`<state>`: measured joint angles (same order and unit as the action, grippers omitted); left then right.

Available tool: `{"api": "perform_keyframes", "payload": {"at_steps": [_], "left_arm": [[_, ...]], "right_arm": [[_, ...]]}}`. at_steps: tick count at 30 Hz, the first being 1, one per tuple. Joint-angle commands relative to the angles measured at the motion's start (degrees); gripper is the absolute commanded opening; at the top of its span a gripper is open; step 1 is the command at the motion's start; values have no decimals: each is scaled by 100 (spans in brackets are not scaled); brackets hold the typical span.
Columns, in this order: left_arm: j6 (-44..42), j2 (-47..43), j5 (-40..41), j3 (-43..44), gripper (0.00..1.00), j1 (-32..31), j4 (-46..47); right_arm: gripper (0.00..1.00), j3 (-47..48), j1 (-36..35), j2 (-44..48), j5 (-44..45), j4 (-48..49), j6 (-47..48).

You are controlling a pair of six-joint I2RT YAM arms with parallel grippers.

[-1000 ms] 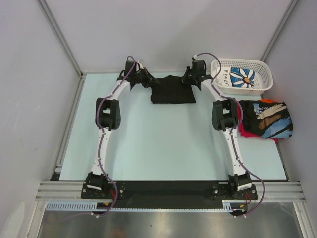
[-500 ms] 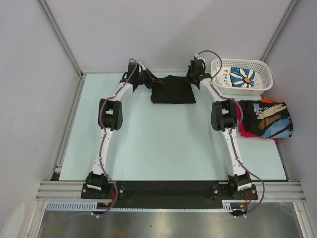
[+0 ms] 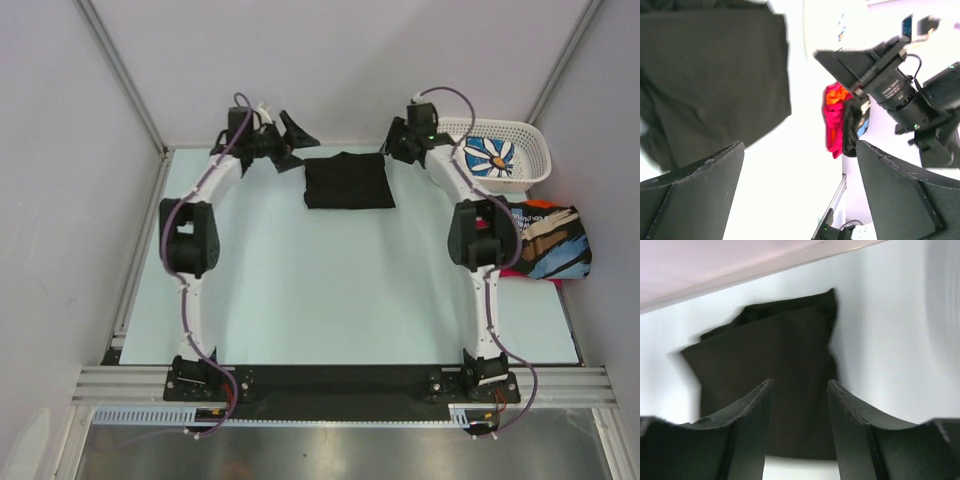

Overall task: Fold and stack the t-shirts
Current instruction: Put the neatly folded tshirt into the corner of the board with the right arm

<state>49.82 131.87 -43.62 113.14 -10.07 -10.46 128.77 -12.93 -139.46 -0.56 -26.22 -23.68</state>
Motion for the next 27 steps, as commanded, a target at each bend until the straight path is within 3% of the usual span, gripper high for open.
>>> {"api": "perform_keyframes", "payload": {"at_steps": [1, 4, 10, 14, 27], "left_arm": [[-596, -1040, 362, -696, 100, 338, -263], [-780, -1023, 502, -1354, 100, 435, -474], [-939, -777, 152, -2338, 100, 470, -799], [-1062, -918, 222, -2762, 100, 453, -677], [-1054, -1155, 502, -2921, 100, 426, -668]], "right_arm": [[53, -1374, 1026, 1507, -2187, 10, -1435], [54, -2396, 1414, 1816, -2817, 266, -1683], [56, -3436, 1679, 1949, -3810, 424, -1963], [55, -4218, 1645, 1914, -4233, 1379, -2534], [54, -4176, 1328, 1307, -4322, 1577, -2739]]}}
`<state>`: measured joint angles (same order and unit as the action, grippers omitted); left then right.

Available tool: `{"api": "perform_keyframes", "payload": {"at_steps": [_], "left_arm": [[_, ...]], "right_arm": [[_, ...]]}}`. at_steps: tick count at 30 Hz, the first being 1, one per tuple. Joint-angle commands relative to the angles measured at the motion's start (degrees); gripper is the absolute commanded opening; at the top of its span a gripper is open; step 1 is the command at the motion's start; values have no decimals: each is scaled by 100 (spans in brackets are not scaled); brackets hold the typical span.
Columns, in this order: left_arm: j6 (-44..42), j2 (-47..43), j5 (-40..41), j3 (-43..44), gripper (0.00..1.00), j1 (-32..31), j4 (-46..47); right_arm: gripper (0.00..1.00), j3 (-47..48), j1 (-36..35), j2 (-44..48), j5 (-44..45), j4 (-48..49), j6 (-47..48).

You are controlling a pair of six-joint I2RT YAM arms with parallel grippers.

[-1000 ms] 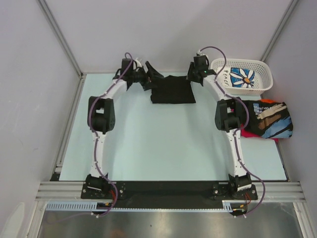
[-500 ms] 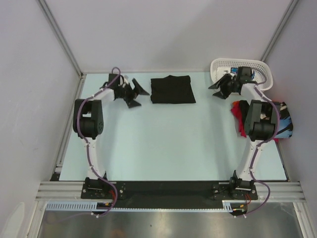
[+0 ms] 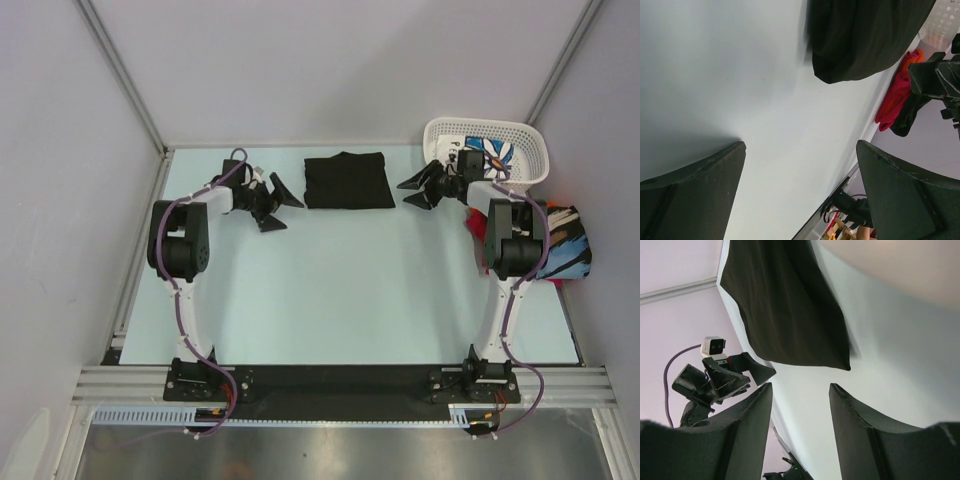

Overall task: Fold and stack the t-shirts
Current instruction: Put the neatly folded tshirt into the corner of the board with the right arm

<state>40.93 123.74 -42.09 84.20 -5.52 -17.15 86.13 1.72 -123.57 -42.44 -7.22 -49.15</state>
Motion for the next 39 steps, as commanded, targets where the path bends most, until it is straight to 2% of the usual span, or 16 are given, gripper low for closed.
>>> {"api": "perform_keyframes", "payload": {"at_steps": [1, 5, 7, 9, 10, 11, 13, 15, 24, 28, 31, 33, 36, 37, 39], "left_arm": [[-155, -368, 376, -1, 100, -28, 1], [-199, -517, 420, 289, 100, -46, 10], [-392, -535, 551, 612, 100, -72, -139], [-742, -536, 753, 1042, 100, -133, -497], [-875, -535, 876, 1167, 100, -151, -587], [-998, -501, 877, 1264, 100, -169, -684], [-1095, -474, 895, 1467, 100, -221, -763], [-1131, -439, 878, 1494, 100, -257, -782], [-1359, -430, 649, 1099, 100, -362, -799], [-1482, -448, 561, 984, 100, -362, -799], [-1526, -439, 394, 940, 100, -371, -825], [-1544, -456, 359, 914, 100, -371, -825], [-1553, -465, 341, 887, 100, -362, -843], [-1535, -465, 367, 879, 100, -371, -817], [-1492, -430, 455, 861, 100, -362, -764]], "right_arm": [[53, 97, -154, -264, -73, -489, -175], [53, -87, -364, 183, 191, -447, -209], [52, -79, -566, 463, 384, -629, 61], [52, 44, -768, 631, 963, -1198, 439], [52, 192, -995, 702, 1252, -1437, 928], [52, 211, -1137, 850, 1734, -1544, 1116], [52, 220, -1470, 974, 2150, -1826, 1494], [52, 150, -1630, 1150, 2634, -2062, 1636], [51, -764, -2192, 1774, 3732, -1949, 1592], [54, -597, -2711, 1828, 5110, -2108, 2110], [55, -675, -2625, 1757, 4501, -1915, 1884], [54, -1130, -2265, 1792, 3757, -1564, 1199], [53, -1878, -1922, 2168, 3200, -459, 365], [53, -2141, -1903, 2214, 3137, -107, 240], [52, -2101, -1938, 2241, 3249, -121, 273]]}}
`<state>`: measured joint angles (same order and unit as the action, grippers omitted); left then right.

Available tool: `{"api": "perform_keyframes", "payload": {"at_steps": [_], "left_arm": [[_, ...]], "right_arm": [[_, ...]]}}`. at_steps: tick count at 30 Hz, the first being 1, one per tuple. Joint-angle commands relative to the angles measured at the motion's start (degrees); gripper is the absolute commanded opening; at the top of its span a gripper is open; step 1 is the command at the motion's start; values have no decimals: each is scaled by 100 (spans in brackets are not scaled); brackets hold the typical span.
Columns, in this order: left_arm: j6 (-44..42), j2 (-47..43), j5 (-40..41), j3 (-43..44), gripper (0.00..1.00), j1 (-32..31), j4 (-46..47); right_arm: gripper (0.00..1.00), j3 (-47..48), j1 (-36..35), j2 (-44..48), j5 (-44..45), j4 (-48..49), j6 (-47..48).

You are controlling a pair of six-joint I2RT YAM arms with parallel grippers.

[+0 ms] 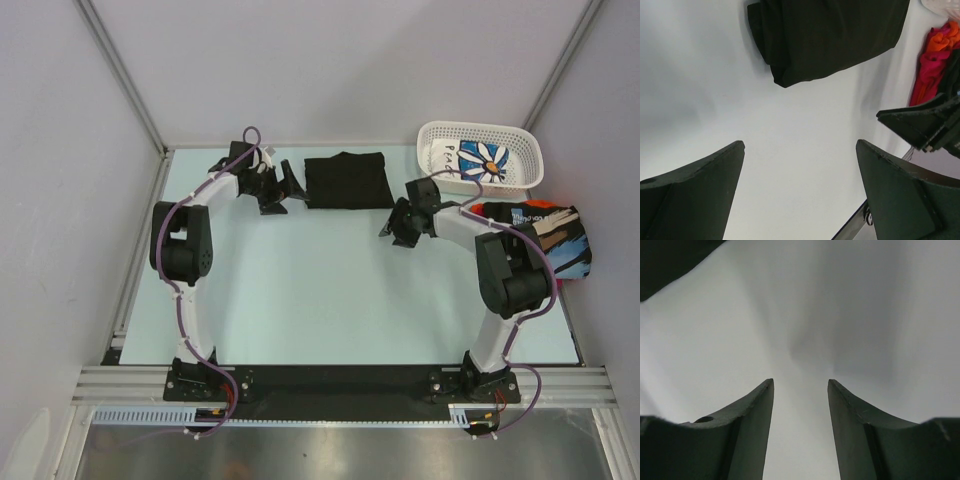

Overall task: Fold and stack the t-shirts
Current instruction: Put the neatly folded tshirt into the corner of the board with the right arm

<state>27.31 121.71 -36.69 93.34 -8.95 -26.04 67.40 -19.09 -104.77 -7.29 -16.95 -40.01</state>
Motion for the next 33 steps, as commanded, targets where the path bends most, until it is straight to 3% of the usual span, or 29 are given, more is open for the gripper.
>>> {"api": "perform_keyframes", "payload": {"at_steps": [1, 8, 22, 23, 24, 25, 26, 33], "left_arm": [[-69, -157, -41, -53, 100, -28, 169], [959, 553, -347, -80, 100, -63, 1021], [1637, 1908, -181, 1914, 99, -581, 830], [1646, 1953, -155, 1977, 86, -599, 777], [1698, 1988, -198, 2021, 66, -608, 750], [1742, 2075, -233, 2074, 23, -625, 750], [1804, 2102, -251, 2092, 0, -625, 715], [1216, 1769, -532, 1662, 0, -853, 74]], "right_arm": [[52, -35, 125, 317, -221, 642, -588], [52, 300, 151, 378, -159, 360, -359], [52, 371, 626, 677, -247, 157, -139], [52, 371, 652, 686, -273, 148, -139], [52, 362, 696, 704, -282, 148, -95], [52, 362, 731, 730, -299, 122, -77], [52, 362, 758, 756, -325, 113, -69], [52, 625, 1030, 792, -440, -19, 142]]}}
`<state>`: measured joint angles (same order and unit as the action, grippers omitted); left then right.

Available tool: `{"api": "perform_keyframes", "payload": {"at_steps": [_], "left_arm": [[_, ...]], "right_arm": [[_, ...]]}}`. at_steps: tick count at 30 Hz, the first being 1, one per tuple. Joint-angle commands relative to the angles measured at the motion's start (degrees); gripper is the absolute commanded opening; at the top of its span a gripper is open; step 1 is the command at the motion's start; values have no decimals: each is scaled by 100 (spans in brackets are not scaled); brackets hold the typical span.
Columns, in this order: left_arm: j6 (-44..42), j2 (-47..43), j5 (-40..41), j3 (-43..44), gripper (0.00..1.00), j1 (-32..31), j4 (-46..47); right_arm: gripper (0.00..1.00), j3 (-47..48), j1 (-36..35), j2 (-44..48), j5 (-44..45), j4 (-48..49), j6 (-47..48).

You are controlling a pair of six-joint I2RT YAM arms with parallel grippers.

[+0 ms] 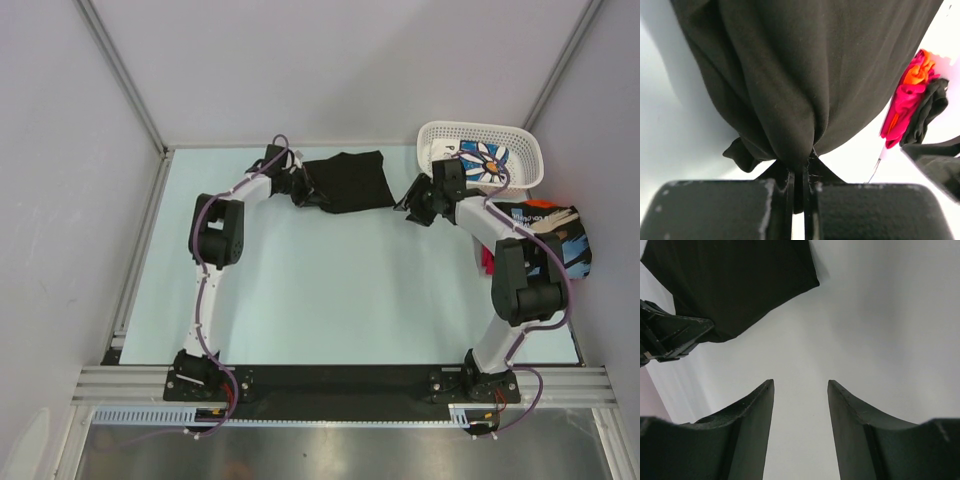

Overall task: Fold and stack the t-shirts
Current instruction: Put the neatly folded tshirt into the corner of the board with the right arm

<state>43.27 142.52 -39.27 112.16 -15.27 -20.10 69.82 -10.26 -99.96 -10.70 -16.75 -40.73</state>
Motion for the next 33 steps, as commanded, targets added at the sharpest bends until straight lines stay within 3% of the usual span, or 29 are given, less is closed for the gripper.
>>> {"api": "perform_keyframes", "payload": {"at_steps": [1, 9, 16, 18, 19, 21, 22, 28, 33], "left_arm": [[-467, -547, -318, -604, 0, -257, -548], [-1250, -1893, -468, -3081, 0, -776, -899], [-1575, -3080, 129, -4649, 0, -829, -1356], [-1610, -3430, 419, -4825, 26, -811, -1391], [-1663, -3580, 533, -4844, 62, -811, -1374], [-1716, -4018, 780, -4809, 83, -802, -1409], [-1768, -4143, 815, -4748, 99, -802, -1461], [-1918, -5039, 859, -4168, 100, -785, -1900], [-1989, -5120, 824, -3913, 100, -759, -2112]], "right_arm": [[52, 427, 217, 276, -177, -65, 223], [52, 559, 385, 74, -599, -153, 434], [53, 480, 499, -163, -1171, -372, 671], [53, 506, 578, -208, -1329, -591, 881], [53, 489, 613, -199, -1347, -679, 952], [54, 462, 814, 10, -1417, -890, 1128], [54, 436, 902, 134, -1417, -952, 1190], [56, 173, 1457, 1082, -1558, -1585, 1445], [59, -1101, 1571, 1611, -2293, -1568, 1357]]}}
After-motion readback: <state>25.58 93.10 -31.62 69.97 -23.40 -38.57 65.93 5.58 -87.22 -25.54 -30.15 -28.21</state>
